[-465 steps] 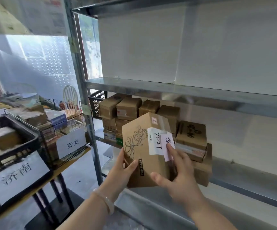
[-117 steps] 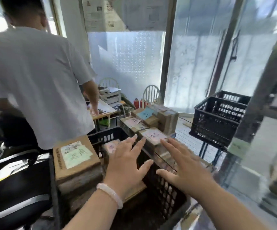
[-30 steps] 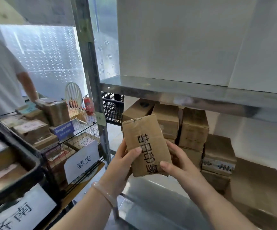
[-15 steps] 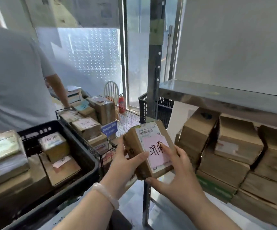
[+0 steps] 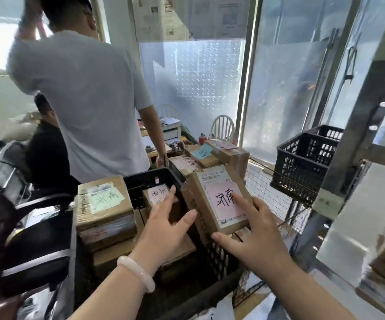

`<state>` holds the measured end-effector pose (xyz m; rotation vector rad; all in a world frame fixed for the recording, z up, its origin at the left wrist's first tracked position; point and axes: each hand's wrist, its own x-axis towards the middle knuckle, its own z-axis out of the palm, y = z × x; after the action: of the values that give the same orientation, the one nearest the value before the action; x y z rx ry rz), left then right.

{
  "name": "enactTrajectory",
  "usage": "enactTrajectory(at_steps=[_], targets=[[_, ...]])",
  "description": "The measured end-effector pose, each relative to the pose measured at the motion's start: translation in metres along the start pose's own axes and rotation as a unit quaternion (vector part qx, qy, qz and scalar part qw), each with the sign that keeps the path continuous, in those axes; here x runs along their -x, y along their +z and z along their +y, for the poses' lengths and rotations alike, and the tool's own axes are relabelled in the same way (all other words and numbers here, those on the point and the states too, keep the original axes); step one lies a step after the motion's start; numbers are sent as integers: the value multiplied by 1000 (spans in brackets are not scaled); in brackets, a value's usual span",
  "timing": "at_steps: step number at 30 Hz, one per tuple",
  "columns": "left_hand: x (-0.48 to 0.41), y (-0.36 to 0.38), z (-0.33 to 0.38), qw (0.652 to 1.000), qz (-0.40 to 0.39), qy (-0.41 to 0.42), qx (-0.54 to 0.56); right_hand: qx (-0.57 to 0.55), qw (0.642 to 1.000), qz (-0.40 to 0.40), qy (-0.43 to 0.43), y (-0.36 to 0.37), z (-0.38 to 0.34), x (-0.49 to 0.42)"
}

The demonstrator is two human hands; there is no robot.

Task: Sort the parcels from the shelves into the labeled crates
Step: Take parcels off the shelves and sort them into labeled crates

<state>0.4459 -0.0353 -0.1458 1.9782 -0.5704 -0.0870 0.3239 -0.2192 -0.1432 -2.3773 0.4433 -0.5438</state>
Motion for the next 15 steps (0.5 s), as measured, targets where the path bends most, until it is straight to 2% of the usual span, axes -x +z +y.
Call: enactTrajectory(at_steps=[5, 12, 15], targets=[[-14, -63, -35, 996, 72, -5, -55, 42, 996, -83, 15, 80, -47, -72], [-13, -98, -61, 997, 50, -12, -58, 104, 988, -106, 31, 166, -68, -164], [-17, -103, -62, 996, 48, 10, -81, 200, 971, -130, 20, 192, -68, -190]])
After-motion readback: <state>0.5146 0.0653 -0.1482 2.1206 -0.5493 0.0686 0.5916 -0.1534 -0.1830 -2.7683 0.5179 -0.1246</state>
